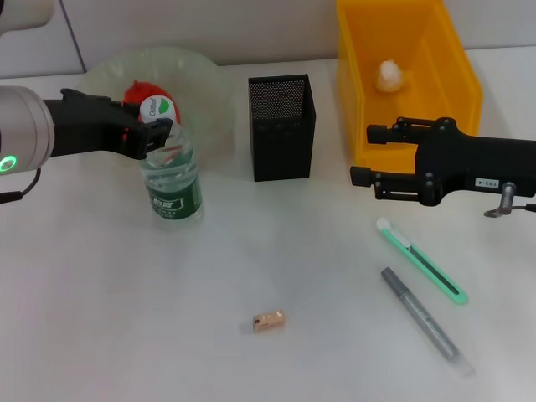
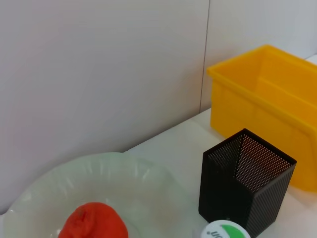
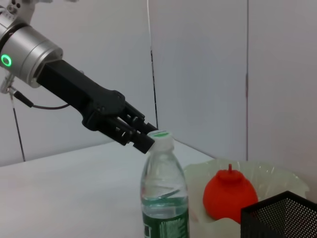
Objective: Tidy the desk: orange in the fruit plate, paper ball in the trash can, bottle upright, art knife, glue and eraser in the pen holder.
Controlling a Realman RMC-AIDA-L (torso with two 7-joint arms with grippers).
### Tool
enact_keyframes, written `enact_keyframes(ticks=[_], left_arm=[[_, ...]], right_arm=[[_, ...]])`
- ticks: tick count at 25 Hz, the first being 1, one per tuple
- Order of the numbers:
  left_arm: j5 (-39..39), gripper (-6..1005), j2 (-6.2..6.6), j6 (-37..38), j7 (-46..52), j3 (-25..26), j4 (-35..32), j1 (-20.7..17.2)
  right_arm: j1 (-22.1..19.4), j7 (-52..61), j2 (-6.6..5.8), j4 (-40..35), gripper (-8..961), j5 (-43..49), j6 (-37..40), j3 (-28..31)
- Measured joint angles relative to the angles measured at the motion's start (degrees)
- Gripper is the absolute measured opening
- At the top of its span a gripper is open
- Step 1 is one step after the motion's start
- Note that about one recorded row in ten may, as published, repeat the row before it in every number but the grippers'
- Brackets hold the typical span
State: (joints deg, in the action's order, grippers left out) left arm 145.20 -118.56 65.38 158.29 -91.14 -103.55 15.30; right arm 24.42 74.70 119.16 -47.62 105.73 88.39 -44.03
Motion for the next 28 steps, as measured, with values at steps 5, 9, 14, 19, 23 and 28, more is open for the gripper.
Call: enact_keyframes(ticks=[5, 9, 14, 19, 23, 28], left_arm=[[-0.04, 413, 0.0, -0.2, -0.21, 0.0, 0.01, -0.47], [-0.04, 370, 0.0, -0.33, -0.46, 0.0, 0.1, -0.75], [-0.12, 362, 0.0, -0.35, -0.53, -0.01, 0.12, -1.33], [-0.12, 263, 0.0, -0.35, -0.57, 0.01, 0.1, -1.38], [-0.11, 193, 0.0, -0.47, -0.59, 0.49, 0.13, -1.53], [-0.15, 221, 0.0, -0.3, -0.6, 0.79, 0.06, -1.55]], right_arm=[[-0.07, 0.03, 0.01, 0.04, 710, -0.01, -0.17, 0.0], [-0.08, 0.07, 0.01, 0.07, 710, -0.01, -0.4, 0.0], [-0.08, 0.09, 0.02, 0.07, 710, -0.01, -0.52, 0.0], [-0.08, 0.1, 0.01, 0.1, 710, -0.01, -0.59, 0.0], [-0.12, 0.14, 0.01, 0.15, 709, -0.01, -0.59, 0.0], [-0.24, 0.27, 0.02, 0.16, 709, 0.0, -0.59, 0.0]])
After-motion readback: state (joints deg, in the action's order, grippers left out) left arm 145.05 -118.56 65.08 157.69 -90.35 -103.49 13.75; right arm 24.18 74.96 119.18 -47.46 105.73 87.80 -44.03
